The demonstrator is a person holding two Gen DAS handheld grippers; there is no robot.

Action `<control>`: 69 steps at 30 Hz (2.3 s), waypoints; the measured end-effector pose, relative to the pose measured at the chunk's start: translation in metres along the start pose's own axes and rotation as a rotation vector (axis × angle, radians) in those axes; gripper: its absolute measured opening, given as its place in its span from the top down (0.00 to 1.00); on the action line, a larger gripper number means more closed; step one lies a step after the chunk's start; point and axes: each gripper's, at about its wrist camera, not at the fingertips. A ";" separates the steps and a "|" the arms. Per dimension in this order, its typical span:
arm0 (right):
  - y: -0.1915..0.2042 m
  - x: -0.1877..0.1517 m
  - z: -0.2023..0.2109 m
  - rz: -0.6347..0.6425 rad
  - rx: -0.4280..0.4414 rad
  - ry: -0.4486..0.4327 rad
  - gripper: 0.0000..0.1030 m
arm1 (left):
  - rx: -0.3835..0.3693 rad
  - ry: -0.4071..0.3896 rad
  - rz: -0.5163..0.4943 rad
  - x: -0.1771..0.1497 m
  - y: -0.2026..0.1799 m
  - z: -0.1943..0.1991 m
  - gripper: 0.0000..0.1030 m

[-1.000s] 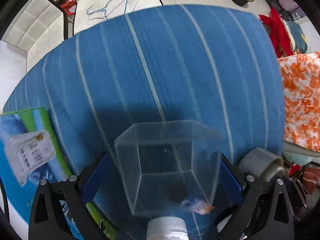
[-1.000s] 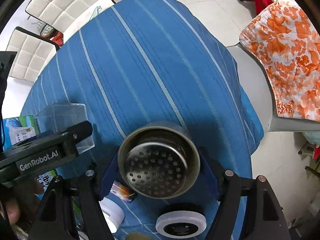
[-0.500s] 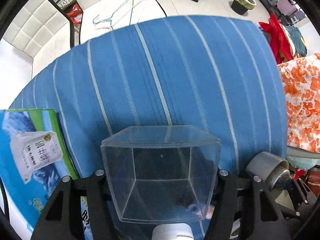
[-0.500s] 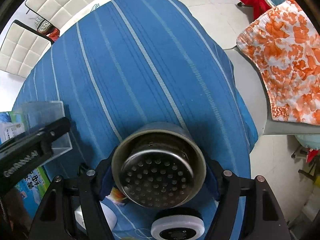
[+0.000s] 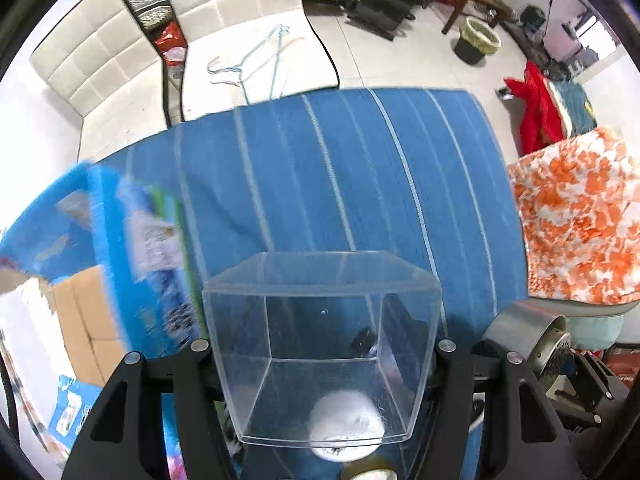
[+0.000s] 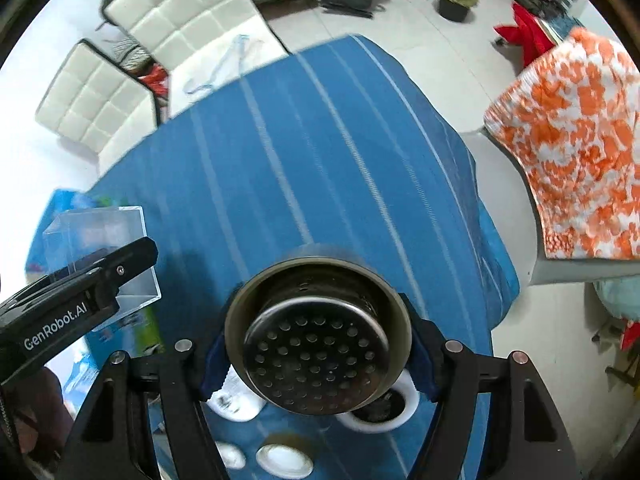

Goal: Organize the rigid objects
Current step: 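Carry the cube and canister with both tools over the blue box, then lower both held objects into the box and open both tools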

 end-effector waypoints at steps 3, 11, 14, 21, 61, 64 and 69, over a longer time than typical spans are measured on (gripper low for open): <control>0.024 -0.015 0.022 0.044 0.027 -0.025 0.28 | -0.020 -0.038 0.022 -0.015 0.021 0.021 0.41; 0.124 -0.045 0.056 0.175 0.109 -0.038 0.29 | -0.040 -0.129 0.112 -0.050 0.108 0.082 0.41; 0.171 -0.047 0.059 0.219 0.121 -0.043 0.28 | -0.050 -0.133 0.152 -0.069 0.155 0.091 0.41; 0.270 -0.026 0.041 0.288 0.104 -0.026 0.28 | -0.026 -0.118 0.212 -0.078 0.229 0.078 0.41; 0.357 0.125 -0.074 0.193 -0.190 0.136 0.10 | -0.244 0.087 0.227 -0.016 0.296 -0.053 0.41; 0.355 0.125 -0.081 0.188 -0.185 0.151 0.10 | -0.251 0.094 0.209 -0.003 0.291 -0.059 0.41; 0.359 0.122 -0.086 0.187 -0.192 0.151 0.10 | -0.252 0.095 0.230 0.003 0.303 -0.061 0.41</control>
Point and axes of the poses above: each gripper's, at about its wrist camera, not at the fingertips, and z roughly against the way its jaws point, y to its left, x to its top, and after that the axes turned 11 degrees about y, right-handed
